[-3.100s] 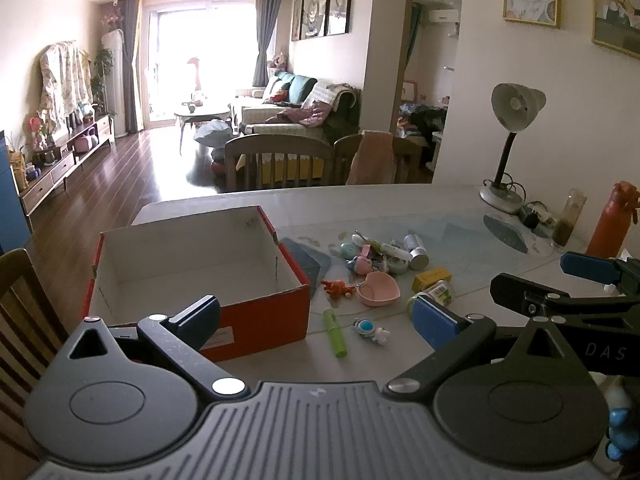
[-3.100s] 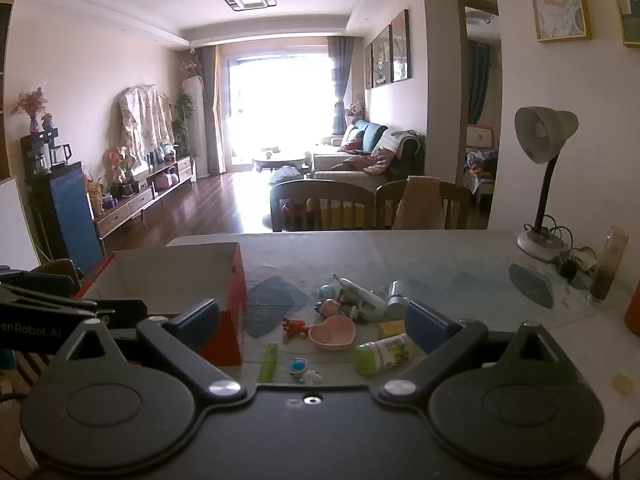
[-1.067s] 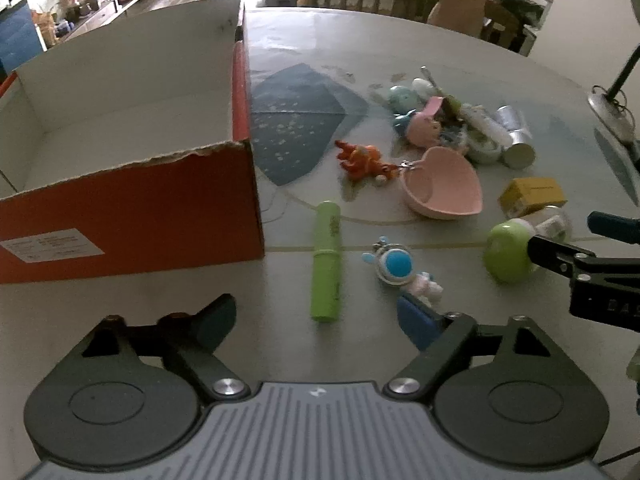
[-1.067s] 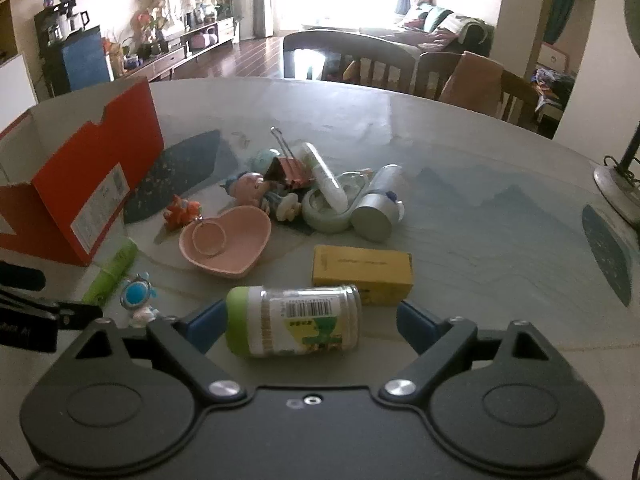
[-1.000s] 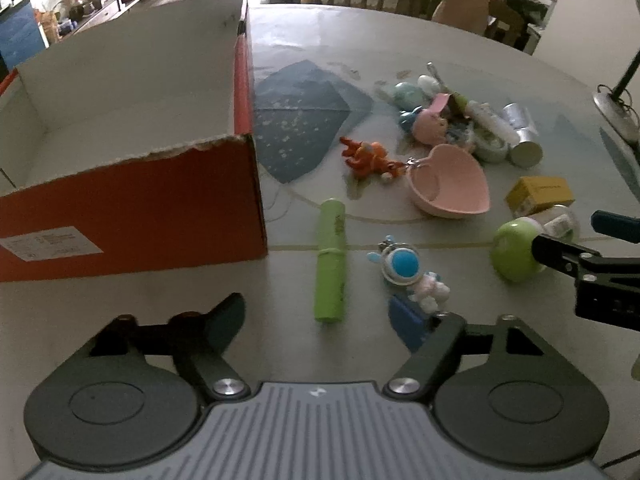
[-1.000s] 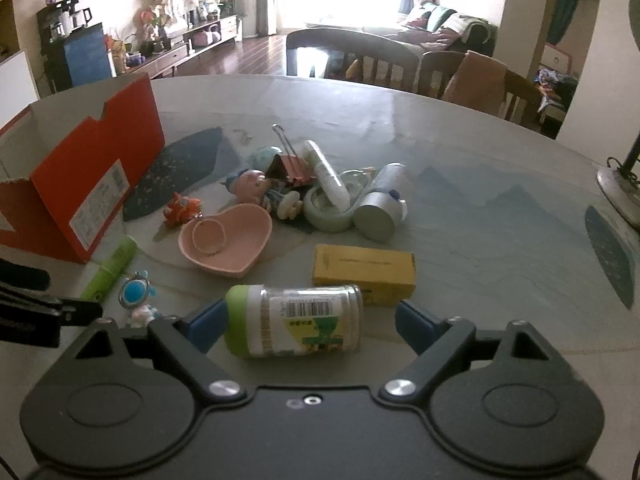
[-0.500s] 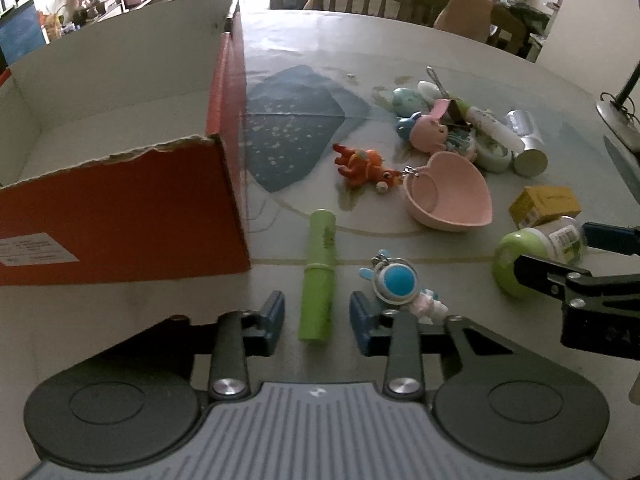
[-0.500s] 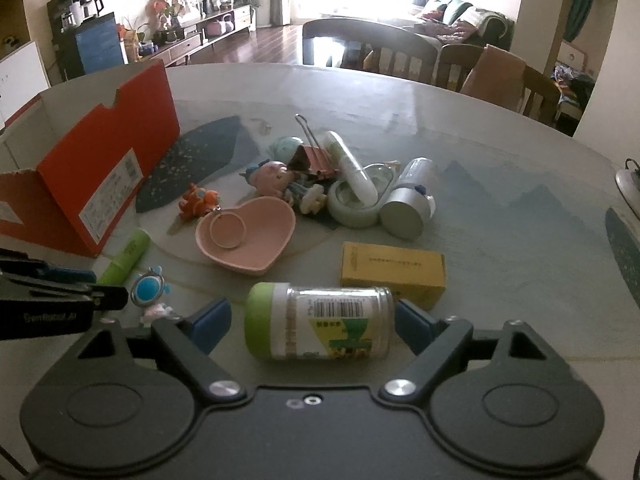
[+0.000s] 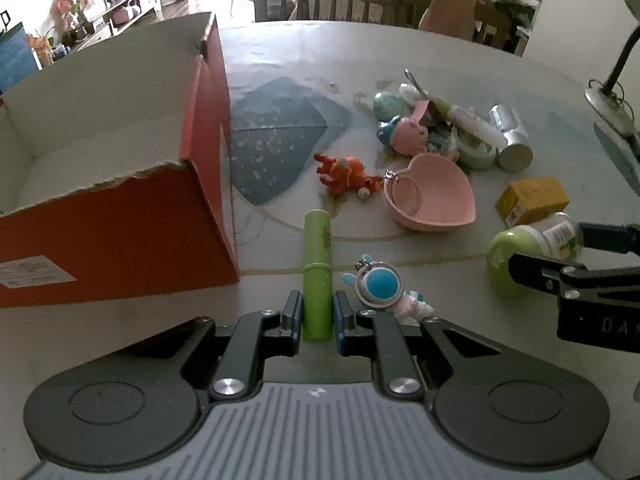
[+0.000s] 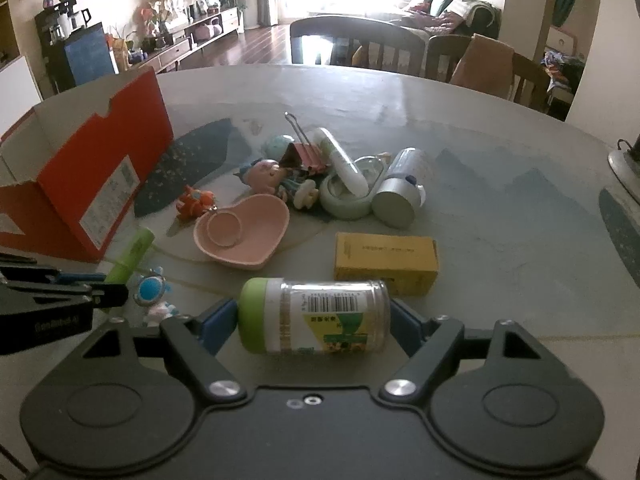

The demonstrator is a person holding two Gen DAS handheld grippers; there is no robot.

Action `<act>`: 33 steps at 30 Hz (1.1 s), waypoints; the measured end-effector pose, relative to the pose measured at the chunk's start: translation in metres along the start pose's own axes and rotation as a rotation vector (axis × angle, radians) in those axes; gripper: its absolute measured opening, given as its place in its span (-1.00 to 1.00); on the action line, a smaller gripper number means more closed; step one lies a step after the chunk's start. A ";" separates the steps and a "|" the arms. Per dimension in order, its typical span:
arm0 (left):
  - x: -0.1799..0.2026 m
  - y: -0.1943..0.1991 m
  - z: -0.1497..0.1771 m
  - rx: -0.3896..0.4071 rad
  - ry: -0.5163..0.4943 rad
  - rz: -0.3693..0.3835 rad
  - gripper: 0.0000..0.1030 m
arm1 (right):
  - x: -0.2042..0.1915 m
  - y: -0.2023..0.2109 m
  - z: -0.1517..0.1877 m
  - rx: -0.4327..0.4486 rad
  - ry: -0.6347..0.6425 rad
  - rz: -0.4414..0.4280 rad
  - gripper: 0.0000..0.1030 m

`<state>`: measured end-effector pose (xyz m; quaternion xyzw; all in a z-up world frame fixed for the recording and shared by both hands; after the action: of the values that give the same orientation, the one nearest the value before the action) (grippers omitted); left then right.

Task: Organize rigid objects
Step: 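Carry the jar and the tube in both tools over the shoebox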

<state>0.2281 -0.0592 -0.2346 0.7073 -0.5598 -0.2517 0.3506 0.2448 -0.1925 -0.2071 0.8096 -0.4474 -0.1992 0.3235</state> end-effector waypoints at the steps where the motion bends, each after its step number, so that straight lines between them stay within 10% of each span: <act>1: 0.000 0.002 -0.001 0.003 0.002 0.006 -0.70 | -0.001 0.003 -0.001 0.004 -0.002 -0.005 0.57; 33: -0.064 0.103 -0.086 0.159 0.007 0.185 -0.70 | -0.093 0.088 -0.104 0.151 0.055 -0.026 0.57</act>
<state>0.2130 0.0077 -0.1029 0.6791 -0.6397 -0.1706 0.3171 0.2078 -0.1116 -0.0689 0.8426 -0.4417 -0.1466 0.2711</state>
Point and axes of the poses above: each gripper's, at about its wrist camera, not at the fingertips, and y roughly against the way its jaws point, x to its right, z to its underside, the point moved 9 cm from there along -y, roughly the way its jaws point, and after that the axes turned 7 degrees about x, right-handed, at the moved point
